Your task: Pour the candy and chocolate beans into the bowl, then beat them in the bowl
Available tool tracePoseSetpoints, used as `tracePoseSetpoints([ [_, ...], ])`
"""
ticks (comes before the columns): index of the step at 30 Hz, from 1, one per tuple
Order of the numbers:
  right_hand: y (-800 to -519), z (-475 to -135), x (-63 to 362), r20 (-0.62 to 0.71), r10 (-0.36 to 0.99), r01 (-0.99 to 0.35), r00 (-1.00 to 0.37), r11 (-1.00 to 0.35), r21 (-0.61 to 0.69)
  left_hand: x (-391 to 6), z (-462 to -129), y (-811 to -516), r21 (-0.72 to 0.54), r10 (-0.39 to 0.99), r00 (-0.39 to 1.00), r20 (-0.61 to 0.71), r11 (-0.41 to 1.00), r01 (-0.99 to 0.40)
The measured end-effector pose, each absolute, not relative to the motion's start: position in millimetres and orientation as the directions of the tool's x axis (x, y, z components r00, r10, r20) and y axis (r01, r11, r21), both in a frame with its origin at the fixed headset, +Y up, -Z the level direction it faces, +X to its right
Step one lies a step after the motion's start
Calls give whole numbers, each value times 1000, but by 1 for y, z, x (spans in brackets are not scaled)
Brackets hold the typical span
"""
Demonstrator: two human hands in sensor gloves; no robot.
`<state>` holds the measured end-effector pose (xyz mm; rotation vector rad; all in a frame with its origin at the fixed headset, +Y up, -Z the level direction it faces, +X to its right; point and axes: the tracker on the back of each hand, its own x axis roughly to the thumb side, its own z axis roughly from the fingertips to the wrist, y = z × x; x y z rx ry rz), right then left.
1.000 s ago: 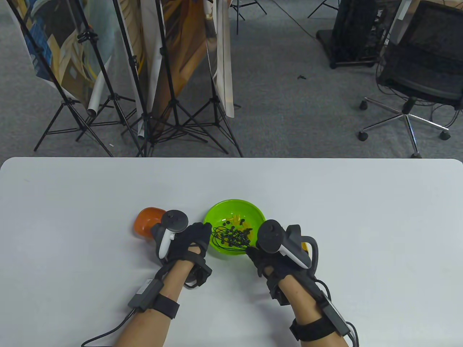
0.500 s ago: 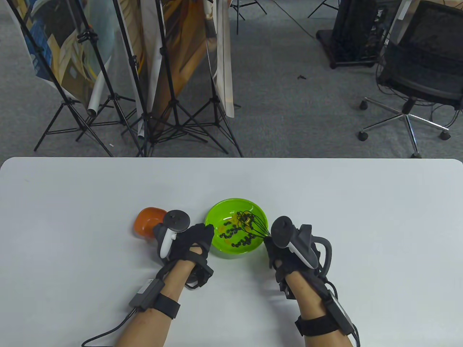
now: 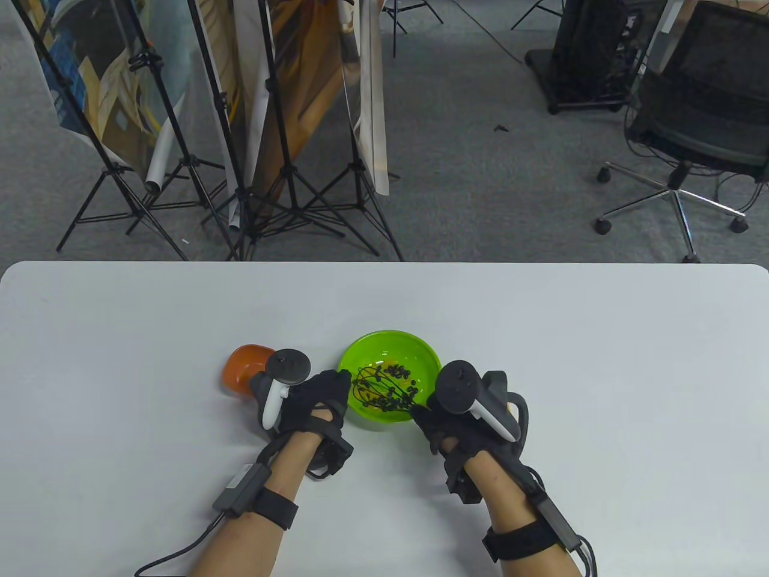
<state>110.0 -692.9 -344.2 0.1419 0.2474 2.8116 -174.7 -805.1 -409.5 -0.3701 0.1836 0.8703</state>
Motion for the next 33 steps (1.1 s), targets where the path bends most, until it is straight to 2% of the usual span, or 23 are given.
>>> tracePoseSetpoints([
  [5, -673, -338, 126, 27, 224, -219, -974, -969, 115, -175, -410, -805, -251, 711, 630, -312, 578, -776],
  [11, -678, -341, 134, -79, 170, -173, -982, -984, 29, -174, -410, -805, -271, 716, 632, -297, 571, -775],
  [14, -691, -348, 133, -113, 207, -208, -972, -978, 2, -174, -410, -805, -277, 718, 631, -293, 568, -775],
  [18, -716, -353, 123, -111, 388, -394, -915, -918, 37, -174, -410, -805, -282, 720, 629, -295, 563, -777],
  [21, -722, -354, 110, -63, 394, -398, -917, -915, 66, -175, -410, -805, -275, 724, 620, -302, 556, -784],
  [27, -697, -343, 108, 43, 344, -331, -938, -927, 177, -177, -410, -805, -265, 731, 602, -321, 541, -798],
  [29, -686, -340, 111, 64, 287, -272, -956, -946, 176, -177, -410, -805, -260, 728, 604, -324, 546, -797],
  [33, -675, -335, 119, 17, 224, -221, -974, -969, 112, -176, -410, -805, -268, 721, 614, -321, 552, -789],
])
